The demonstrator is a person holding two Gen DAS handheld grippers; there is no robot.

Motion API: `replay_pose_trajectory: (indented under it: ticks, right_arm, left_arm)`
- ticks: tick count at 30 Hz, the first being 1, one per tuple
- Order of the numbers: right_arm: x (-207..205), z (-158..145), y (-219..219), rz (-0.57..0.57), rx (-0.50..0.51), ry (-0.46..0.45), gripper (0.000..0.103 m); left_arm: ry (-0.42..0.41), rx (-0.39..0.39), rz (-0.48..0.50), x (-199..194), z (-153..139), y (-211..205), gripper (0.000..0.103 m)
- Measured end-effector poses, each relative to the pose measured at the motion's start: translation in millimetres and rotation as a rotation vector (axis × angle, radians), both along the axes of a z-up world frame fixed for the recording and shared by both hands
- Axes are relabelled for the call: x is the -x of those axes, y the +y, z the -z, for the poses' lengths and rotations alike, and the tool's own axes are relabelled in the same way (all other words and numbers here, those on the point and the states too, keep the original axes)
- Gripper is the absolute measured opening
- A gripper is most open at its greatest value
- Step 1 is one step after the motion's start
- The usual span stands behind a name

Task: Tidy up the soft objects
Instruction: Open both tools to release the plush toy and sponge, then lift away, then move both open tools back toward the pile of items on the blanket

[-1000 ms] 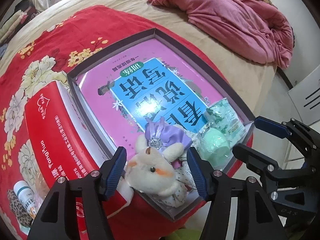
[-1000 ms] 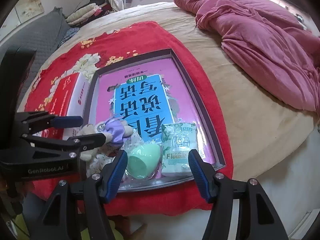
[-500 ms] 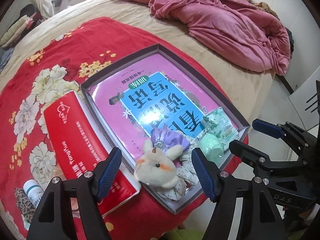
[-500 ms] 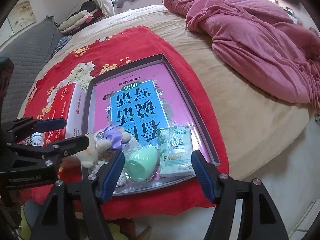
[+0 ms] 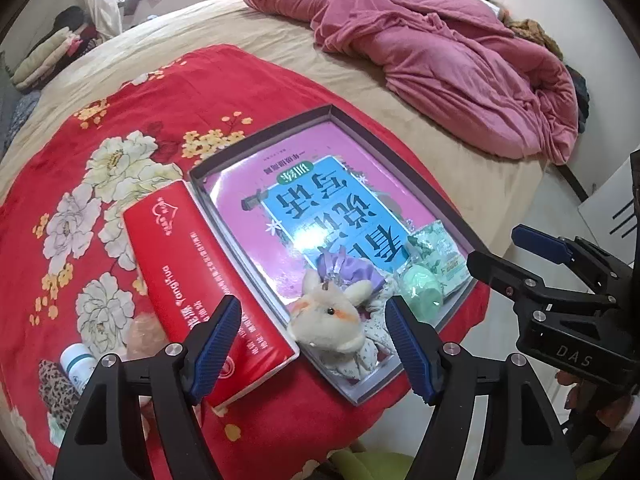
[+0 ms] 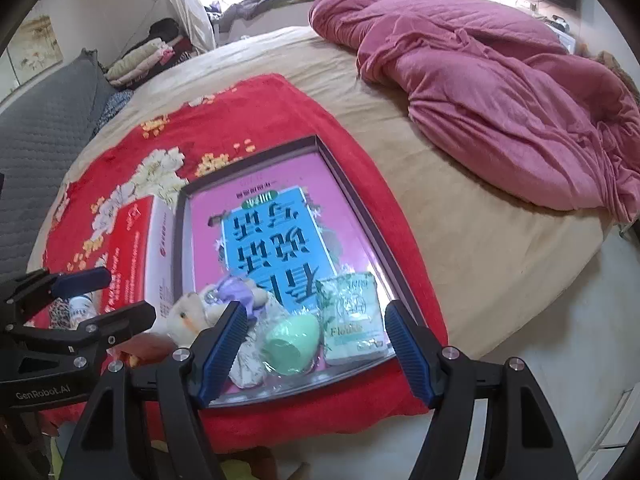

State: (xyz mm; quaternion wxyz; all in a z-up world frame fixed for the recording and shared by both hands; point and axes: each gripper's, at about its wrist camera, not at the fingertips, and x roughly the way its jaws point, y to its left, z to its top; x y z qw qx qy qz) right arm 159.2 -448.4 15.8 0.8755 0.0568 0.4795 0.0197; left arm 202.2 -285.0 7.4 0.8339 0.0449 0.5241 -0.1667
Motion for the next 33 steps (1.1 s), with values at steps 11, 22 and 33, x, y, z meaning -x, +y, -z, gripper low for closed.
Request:
replay_pose_trajectory:
  ticks: [11, 22, 33]
  right_arm:
    - [8.0, -16.8, 6.1, 0.002, -0.008, -0.032, 0.071]
    - [15.8, -35.2, 7.9, 0.045, -0.057, -0.059, 0.076]
    - [24.4, -54.2, 32.2, 0.023, -0.026, -0.080, 0.077]
  left_arm:
    - [-0.044, 0.004, -0.013, 15.2, -23.7, 10.5, 0.076]
    - [-0.105, 0.001, -0.030, 39.7, -49.3, 25.6, 0.076]
    - [-0.122, 0.016, -0.077, 58.3, -59.6, 57.3, 0.076]
